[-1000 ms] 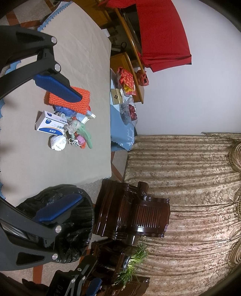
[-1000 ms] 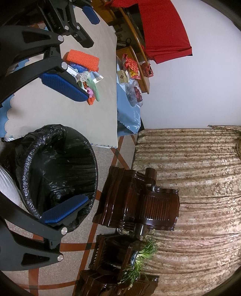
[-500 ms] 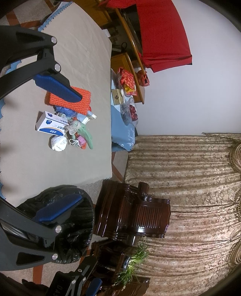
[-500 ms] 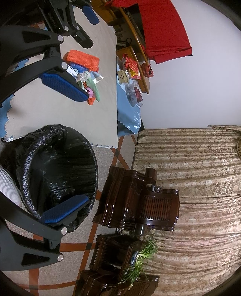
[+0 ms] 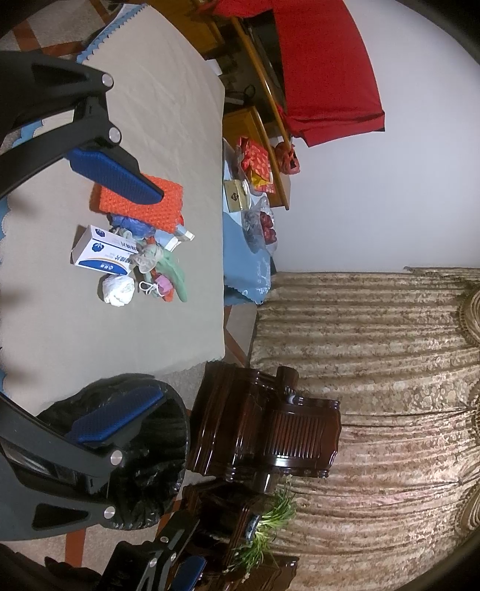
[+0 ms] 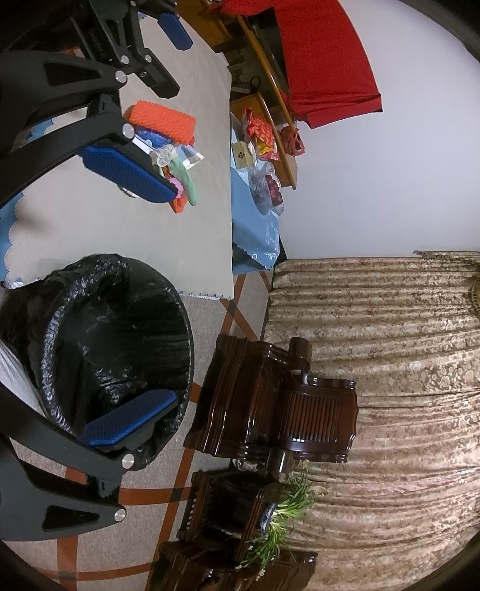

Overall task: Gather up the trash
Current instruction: 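Grasp the white tissue ball with the right gripper while the left gripper approaches the white box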

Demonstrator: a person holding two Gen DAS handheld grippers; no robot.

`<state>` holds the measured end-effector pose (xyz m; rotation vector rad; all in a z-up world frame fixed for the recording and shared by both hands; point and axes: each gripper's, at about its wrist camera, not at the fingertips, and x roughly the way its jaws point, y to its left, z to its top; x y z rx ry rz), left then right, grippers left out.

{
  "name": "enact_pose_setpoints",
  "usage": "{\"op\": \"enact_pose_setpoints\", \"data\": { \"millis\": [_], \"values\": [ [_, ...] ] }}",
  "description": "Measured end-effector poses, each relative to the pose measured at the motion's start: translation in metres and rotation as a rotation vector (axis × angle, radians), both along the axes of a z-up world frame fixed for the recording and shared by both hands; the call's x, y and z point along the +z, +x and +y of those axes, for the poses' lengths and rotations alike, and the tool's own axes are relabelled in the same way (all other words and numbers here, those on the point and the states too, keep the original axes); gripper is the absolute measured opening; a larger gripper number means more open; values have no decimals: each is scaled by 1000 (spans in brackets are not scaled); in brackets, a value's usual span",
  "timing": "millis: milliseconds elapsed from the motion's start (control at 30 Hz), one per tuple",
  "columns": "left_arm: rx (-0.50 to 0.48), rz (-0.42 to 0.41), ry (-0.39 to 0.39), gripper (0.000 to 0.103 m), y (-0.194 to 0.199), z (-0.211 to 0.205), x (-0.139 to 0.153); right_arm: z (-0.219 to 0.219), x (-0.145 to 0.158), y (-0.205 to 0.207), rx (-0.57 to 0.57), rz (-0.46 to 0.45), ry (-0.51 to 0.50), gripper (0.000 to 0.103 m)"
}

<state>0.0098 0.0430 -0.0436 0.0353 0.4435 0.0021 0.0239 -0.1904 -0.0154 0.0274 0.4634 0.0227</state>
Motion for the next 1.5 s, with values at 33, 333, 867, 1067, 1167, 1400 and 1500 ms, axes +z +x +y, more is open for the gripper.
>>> {"op": "enact_pose_setpoints", "data": {
  "millis": [33,333,867,1067,1167,1400,1500],
  "values": [
    [4,0,2,97,0,4,-2,2,-1,2,4,2,0,98],
    [104,9,15,97,17,59,-16,54,-27,44,97,42,-2,98],
    [212,104,5,97,48,150,-77,152,-128,133,261,227,-18,98],
    [218,144,-32,95,60,161,-92,172,-160,157,280,290,-46,93],
    [219,154,-44,94,64,166,-97,180,-170,166,296,319,-69,81],
    [202,176,-72,94,72,166,-104,191,-186,180,344,386,-64,67],
    [193,190,-72,94,75,161,-106,195,-189,182,385,410,-41,54]
  ]
}}
